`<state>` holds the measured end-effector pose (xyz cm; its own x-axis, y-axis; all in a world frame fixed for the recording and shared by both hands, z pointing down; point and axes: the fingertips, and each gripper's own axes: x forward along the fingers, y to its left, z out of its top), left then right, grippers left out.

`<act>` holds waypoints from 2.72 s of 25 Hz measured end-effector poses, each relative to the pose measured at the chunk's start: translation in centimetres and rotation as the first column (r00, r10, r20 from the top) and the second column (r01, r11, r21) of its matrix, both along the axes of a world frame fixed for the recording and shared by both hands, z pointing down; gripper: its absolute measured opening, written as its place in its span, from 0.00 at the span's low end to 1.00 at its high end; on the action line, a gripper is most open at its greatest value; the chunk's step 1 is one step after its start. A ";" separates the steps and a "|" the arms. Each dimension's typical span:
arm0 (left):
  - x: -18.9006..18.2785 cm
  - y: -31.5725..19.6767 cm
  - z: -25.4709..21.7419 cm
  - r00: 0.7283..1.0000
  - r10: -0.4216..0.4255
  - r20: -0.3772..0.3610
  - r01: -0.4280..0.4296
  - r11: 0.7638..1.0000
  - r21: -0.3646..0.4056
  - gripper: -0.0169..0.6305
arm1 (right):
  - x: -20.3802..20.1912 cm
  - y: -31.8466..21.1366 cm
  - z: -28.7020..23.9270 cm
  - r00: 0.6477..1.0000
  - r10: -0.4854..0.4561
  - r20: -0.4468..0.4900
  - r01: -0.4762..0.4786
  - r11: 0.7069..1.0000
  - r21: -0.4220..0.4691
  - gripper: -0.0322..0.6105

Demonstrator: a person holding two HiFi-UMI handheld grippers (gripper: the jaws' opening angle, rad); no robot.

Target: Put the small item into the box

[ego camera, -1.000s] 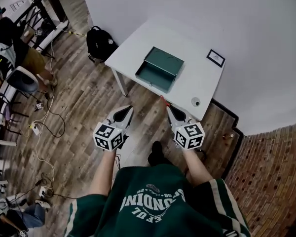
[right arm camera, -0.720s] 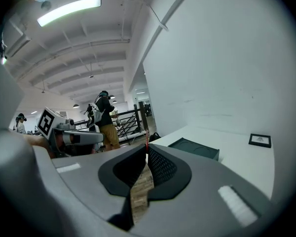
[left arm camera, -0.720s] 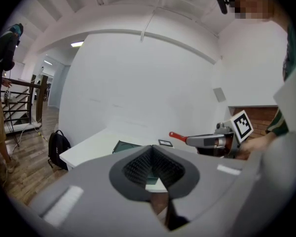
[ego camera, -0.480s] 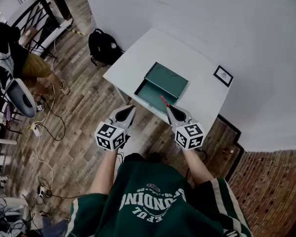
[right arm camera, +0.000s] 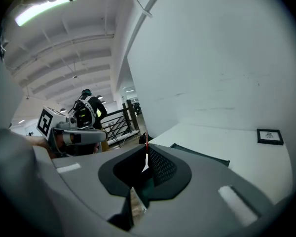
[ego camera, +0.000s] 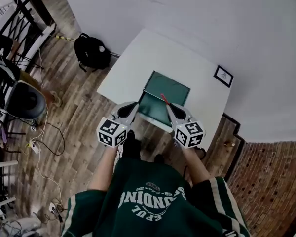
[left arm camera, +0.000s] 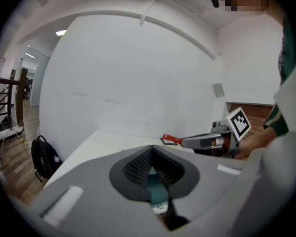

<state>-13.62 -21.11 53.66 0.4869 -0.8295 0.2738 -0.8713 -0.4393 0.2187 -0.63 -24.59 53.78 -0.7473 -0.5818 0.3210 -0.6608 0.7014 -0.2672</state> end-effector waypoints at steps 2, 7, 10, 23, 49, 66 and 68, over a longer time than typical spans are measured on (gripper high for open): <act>-1.0 -1.8 -0.2 0.999 0.053 -0.002 -0.053 0.999 -0.004 0.11 | -1.3 -1.0 -0.3 0.999 0.039 -0.006 -0.039 0.999 0.000 0.08; -2.8 -6.3 -0.8 0.982 0.189 -0.013 -0.189 0.982 -0.007 0.11 | -3.3 -3.8 -1.2 0.987 0.156 -0.022 -0.156 0.988 0.002 0.08; -3.4 -8.1 -0.6 0.969 0.245 -0.020 -0.245 0.970 -0.009 0.11 | -3.8 -4.9 -1.3 0.977 0.210 -0.033 -0.210 0.978 0.003 0.08; -3.3 -11.4 0.1 0.946 0.322 -0.042 -0.323 0.946 -0.020 0.11 | -3.6 -6.9 -0.7 0.959 0.278 -0.062 -0.278 0.960 0.007 0.08; -6.9 -8.6 2.6 0.997 0.069 -0.038 -0.072 0.993 -0.091 0.11 | -4.4 -1.2 18.2 0.874 -0.246 -0.419 0.115 0.943 -0.313 0.08; -9.8 -7.2 3.2 0.999 0.009 -0.033 -0.013 0.993 -0.116 0.11 | -4.4 -0.2 23.2 0.765 -0.350 -0.541 0.111 0.899 -0.424 0.08; -9.5 -7.4 3.3 0.999 0.017 -0.033 -0.021 0.993 -0.115 0.11 | -4.3 0.2 23.4 0.760 -0.375 -0.530 0.115 0.881 -0.459 0.08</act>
<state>-23.09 -28.48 56.97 0.5121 -0.7838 0.3514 -0.8549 -0.4256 0.2966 -4.90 -24.42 77.16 -0.4298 -0.1395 0.8921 -0.5928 0.7888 -0.1622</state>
